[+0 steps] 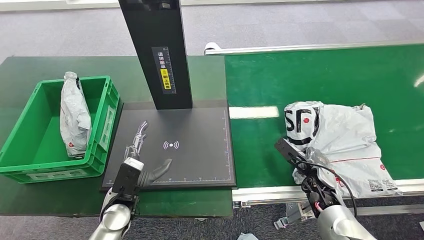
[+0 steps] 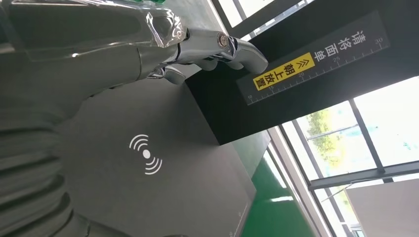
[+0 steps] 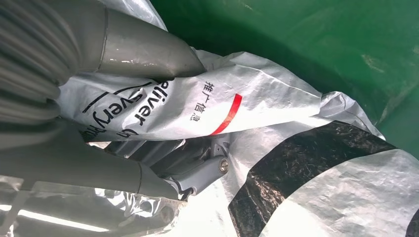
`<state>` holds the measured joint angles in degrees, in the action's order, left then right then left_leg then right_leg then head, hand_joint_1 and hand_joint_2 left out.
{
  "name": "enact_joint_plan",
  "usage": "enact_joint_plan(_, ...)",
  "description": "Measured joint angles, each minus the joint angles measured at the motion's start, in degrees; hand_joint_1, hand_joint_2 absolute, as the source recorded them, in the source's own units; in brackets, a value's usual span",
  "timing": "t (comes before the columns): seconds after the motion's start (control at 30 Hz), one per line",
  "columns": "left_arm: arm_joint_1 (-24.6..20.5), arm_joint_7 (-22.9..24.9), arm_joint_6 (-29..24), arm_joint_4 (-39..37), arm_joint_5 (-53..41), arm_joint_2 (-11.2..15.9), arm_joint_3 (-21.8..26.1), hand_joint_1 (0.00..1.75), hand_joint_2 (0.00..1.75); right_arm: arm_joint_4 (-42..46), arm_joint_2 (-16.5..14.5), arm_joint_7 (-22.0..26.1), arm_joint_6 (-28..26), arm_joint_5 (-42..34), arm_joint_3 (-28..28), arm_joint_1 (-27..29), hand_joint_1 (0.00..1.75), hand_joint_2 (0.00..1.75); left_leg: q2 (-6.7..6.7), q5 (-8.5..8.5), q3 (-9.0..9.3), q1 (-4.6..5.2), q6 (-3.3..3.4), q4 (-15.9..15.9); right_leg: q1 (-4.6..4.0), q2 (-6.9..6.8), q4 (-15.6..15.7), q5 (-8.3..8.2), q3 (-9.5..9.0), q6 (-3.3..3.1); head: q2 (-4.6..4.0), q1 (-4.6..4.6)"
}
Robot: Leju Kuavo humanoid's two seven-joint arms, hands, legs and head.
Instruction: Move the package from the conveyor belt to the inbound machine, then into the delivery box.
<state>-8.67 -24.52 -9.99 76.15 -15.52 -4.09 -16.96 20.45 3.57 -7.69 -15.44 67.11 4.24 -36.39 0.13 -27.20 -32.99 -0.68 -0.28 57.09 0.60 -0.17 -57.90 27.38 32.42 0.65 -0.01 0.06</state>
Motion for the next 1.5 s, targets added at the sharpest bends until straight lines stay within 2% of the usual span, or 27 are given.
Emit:
enact_joint_plan(0.13,0.24,0.01,-0.14,0.26,-0.07,0.18,0.01,0.00,1.75,0.14,-0.39,0.96,-0.07,-0.68,0.46,0.08,1.75,1.75,0.00,0.00,-0.01,0.00,0.00,0.00,0.00,0.00,0.00,0.00,-0.01,0.00,-0.01,0.02)
enact_joint_plan(0.2,0.54,0.00,-0.74,0.59,-0.38,0.30,0.11,0.00,1.75,0.78,-0.72,4.94,0.04,-3.30,0.82,0.40,1.75,1.75,0.02,0.00,-0.02,0.00,0.00,0.00,0.00,0.01,-0.01,-0.01,-0.01,0.00,0.00,0.02)
enact_joint_plan(0.27,1.12,-0.05,-1.64,1.27,-0.79,0.46,0.60,0.00,1.75,3.04,-1.45,11.79,1.69,-8.95,1.19,1.30,1.75,1.75,0.08,0.00,-0.03,0.01,0.00,0.00,0.00,0.07,-0.01,-0.02,0.01,0.00,0.01,0.02)
enact_joint_plan(0.33,1.78,-0.34,-2.26,2.26,-1.20,0.65,1.63,0.00,1.75,8.42,-2.46,17.63,6.02,-17.34,0.97,3.40,1.75,1.75,0.09,0.00,-0.04,0.00,0.00,0.00,0.00,0.09,-0.02,-0.01,0.06,0.00,0.00,0.00)
enact_joint_plan(0.4,2.29,-0.84,-2.52,3.19,-1.64,0.83,2.87,0.00,1.75,16.49,-3.19,20.04,10.58,-25.47,-0.37,6.54,1.75,1.75,-0.03,0.01,-0.08,-0.01,-0.01,0.00,0.00,0.00,-0.02,0.01,0.12,-0.01,-0.01,-0.01)
enact_joint_plan(0.53,2.66,-1.68,-2.61,4.26,-2.31,0.97,5.01,0.00,1.75,33.92,-3.05,20.50,12.80,-35.16,-4.67,12.37,1.75,1.75,-0.08,0.01,-0.22,-0.01,-0.02,-0.02,-0.01,-0.06,-0.02,0.04,0.24,-0.01,0.00,0.00)
enact_joint_plan(0.67,2.53,-2.05,-2.48,5.06,-3.13,0.85,6.49,0.00,1.75,49.15,-1.85,20.74,11.10,-36.99,-8.48,16.84,1.75,1.75,0.02,0.01,-0.35,0.03,-0.01,-0.02,0.02,0.00,-0.02,0.02,0.37,0.00,-0.01,0.01)
enact_joint_plan(0.83,2.40,-2.05,-2.00,5.90,-4.21,0.31,7.34,0.00,1.75,59.90,-0.78,20.49,11.06,-37.33,-12.75,17.44,1.75,1.75,0.05,0.01,-0.36,0.03,-0.01,-0.02,0.03,0.02,-0.02,0.01,0.39,-0.01,0.00,0.00)
enact_joint_plan(1.03,1.53,-2.05,-1.97,5.94,-4.87,-0.26,7.91,0.00,1.75,62.00,-0.39,19.47,13.02,-36.77,-17.98,16.26,1.75,1.75,0.04,0.02,-0.35,0.01,-0.02,-0.02,0.01,0.02,-0.03,0.00,0.39,-0.01,-0.01,0.00)
enact_joint_plan(1.3,1.07,-2.04,-1.97,5.94,-4.87,-0.55,8.35,0.00,1.75,62.05,-0.14,19.30,13.92,-36.70,-20.64,15.71,1.75,1.75,0.01,0.01,-0.41,0.02,-0.01,-0.02,0.01,0.02,-0.03,0.01,0.40,-0.01,-0.01,0.01)
enact_joint_plan(1.5,-0.65,-1.59,-1.99,4.99,-4.33,-0.60,8.83,0.00,1.75,56.22,-1.52,17.81,17.83,-37.28,-26.94,11.41,1.75,1.75,0.03,0.05,-0.38,-0.02,-0.04,-0.03,-0.03,0.03,-0.05,0.00,0.40,-0.02,0.00,0.00)
